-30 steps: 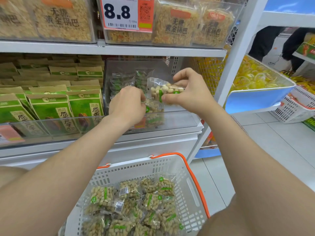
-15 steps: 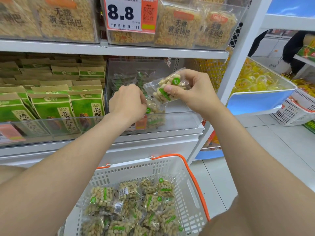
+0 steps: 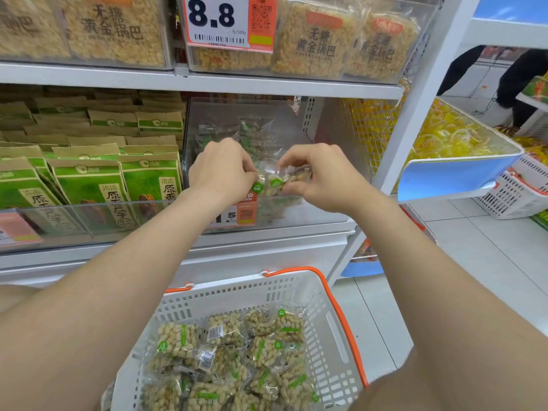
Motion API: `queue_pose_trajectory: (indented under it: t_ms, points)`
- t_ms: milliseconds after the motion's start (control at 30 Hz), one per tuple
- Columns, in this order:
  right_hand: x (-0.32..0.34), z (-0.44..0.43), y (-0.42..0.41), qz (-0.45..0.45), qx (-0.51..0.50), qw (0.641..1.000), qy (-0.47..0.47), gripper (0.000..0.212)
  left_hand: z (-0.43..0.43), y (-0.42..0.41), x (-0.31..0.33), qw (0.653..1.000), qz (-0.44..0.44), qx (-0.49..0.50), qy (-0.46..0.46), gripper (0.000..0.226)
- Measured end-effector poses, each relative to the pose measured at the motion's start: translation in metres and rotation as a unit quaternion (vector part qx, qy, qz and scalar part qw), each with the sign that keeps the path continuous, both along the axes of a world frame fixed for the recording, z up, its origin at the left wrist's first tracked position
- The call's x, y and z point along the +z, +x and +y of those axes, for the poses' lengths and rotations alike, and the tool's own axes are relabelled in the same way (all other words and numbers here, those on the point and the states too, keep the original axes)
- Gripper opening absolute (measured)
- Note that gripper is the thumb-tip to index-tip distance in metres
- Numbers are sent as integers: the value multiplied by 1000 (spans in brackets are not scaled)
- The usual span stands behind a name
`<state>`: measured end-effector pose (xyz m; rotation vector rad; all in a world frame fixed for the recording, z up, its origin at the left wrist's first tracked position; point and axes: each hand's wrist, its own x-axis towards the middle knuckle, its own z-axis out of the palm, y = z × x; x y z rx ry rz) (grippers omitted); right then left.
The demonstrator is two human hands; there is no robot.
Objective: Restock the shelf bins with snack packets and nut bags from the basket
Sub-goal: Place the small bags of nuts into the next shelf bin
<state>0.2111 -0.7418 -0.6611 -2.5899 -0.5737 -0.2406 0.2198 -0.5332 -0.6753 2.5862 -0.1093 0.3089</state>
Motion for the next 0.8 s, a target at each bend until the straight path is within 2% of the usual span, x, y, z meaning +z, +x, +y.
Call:
queue_pose_trajectory:
  t_ms: [133,233,367,500,600,733,800]
  points:
    - [-1,13,2,22,11,999,-28,35,6,0,3,998,32,-46,-12,13]
    - [6,10,1,66,19,997,-21,27,7,-5,1,998,21,-57,-15,21]
    - [7,10,0,76,18,997,-13,22,7,-8,-1,998,-18,-58,-31,5]
    - [1,19,8,71,-2,996,-46,17,9,-5,-3,998,-13,-63,-22,29]
    - [1,26,14,78,-13,994,-77,10,8,-4,-5,997,-17,-68,-28,29]
    - [1,34,19,92,-14,990,-108,12,6,-7,-2,994,-3,-95,-45,45]
    - [-2,36,20,99,-10,989,-105,15,6,-7,-1,992,5,-123,-23,31]
